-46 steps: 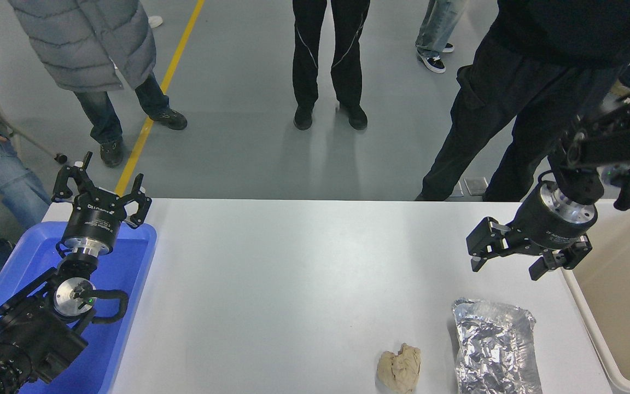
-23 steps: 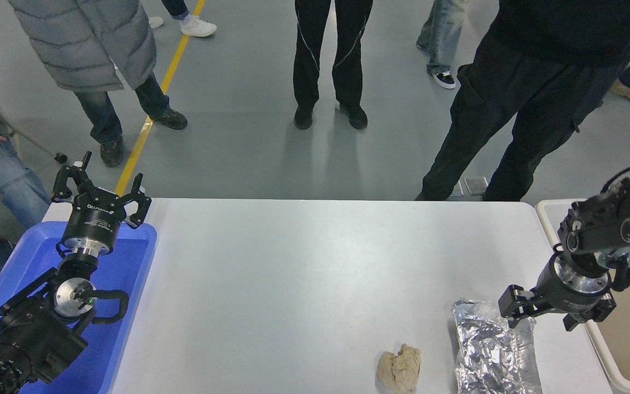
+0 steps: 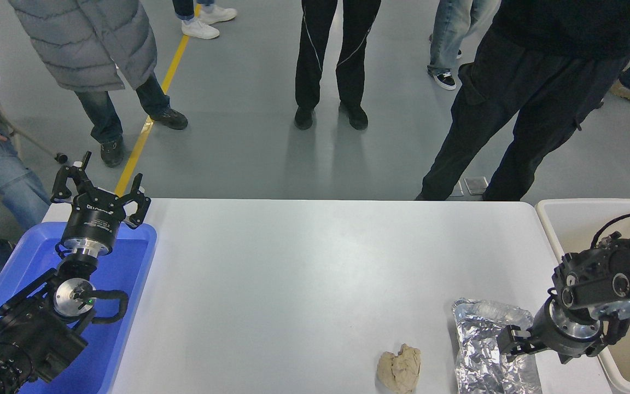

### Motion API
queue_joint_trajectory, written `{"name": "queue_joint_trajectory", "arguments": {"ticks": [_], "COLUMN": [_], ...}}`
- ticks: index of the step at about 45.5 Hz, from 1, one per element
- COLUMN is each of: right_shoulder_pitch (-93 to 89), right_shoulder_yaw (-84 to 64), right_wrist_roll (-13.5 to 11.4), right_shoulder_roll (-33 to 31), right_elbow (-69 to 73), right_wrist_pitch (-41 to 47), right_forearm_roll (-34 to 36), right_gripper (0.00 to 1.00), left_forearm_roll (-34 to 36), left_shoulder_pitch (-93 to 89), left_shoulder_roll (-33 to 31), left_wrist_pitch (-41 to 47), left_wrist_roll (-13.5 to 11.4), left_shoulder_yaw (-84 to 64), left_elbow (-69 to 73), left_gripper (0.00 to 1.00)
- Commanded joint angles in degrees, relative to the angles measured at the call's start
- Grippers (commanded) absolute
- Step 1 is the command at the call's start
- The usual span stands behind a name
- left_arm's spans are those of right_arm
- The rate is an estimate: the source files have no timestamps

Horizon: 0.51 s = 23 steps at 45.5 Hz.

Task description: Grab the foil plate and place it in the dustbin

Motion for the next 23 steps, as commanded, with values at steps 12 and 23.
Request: {"name": "queue_joint_trajectory", "arguments": {"ticks": [12,23], "right_shoulder_pitch": [-8.71,-8.79], "right_shoulder_yaw": [3.68,3.77], "right_wrist_roll": [-0.07,-0.07], "right_shoulder_roll": [-0.16,-0.25], "right_elbow": [-6.94,-6.94], "right_wrist_pitch": [-5.03,-4.94], "right_forearm_roll": [0.05,0.31], "right_gripper": [0.87,0.60], "left_forearm_roll": [0.01,0.01], "left_shoulder_pitch": [-0.02,0.07], "left_shoulder_roll": [0.00,0.00], "left_wrist_pitch": [0.00,0.00], "left_wrist_roll": [0.00,0.00], "left_shoulder_yaw": [-0.01,-0.01], "left_elbow": [0.04,-0.05], "left_gripper": [0.98,0.98]}}
